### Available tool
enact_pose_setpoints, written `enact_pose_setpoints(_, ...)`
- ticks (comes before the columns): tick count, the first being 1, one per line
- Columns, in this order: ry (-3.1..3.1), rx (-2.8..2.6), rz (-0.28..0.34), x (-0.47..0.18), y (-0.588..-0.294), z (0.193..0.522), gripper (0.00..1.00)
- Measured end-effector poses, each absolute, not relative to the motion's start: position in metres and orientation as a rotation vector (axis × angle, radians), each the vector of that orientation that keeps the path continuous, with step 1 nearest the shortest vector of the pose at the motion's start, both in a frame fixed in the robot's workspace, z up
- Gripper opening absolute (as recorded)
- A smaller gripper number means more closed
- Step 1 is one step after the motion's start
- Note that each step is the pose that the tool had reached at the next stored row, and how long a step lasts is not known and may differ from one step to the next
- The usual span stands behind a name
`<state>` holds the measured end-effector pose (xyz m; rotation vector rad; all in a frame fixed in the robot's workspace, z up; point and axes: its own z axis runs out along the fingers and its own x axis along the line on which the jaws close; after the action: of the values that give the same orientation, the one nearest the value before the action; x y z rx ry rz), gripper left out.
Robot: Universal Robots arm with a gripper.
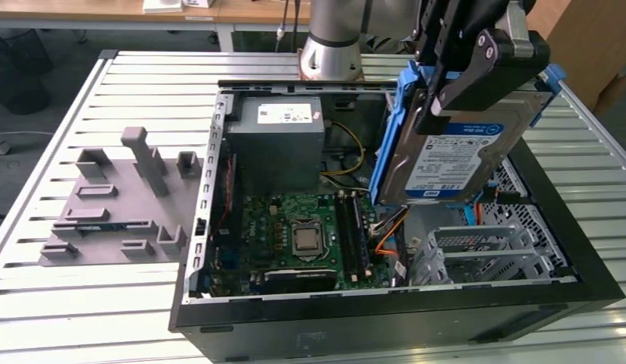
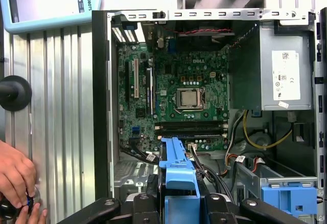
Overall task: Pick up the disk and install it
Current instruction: 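Insert the disk into the insertion slot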
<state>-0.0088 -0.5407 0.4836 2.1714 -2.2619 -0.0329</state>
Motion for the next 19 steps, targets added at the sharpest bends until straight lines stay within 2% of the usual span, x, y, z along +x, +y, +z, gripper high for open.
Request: enact_pose_setpoints(19,-2.262,2.172,-0.033,-0.0064,-0.5451,0.4836,0.36)
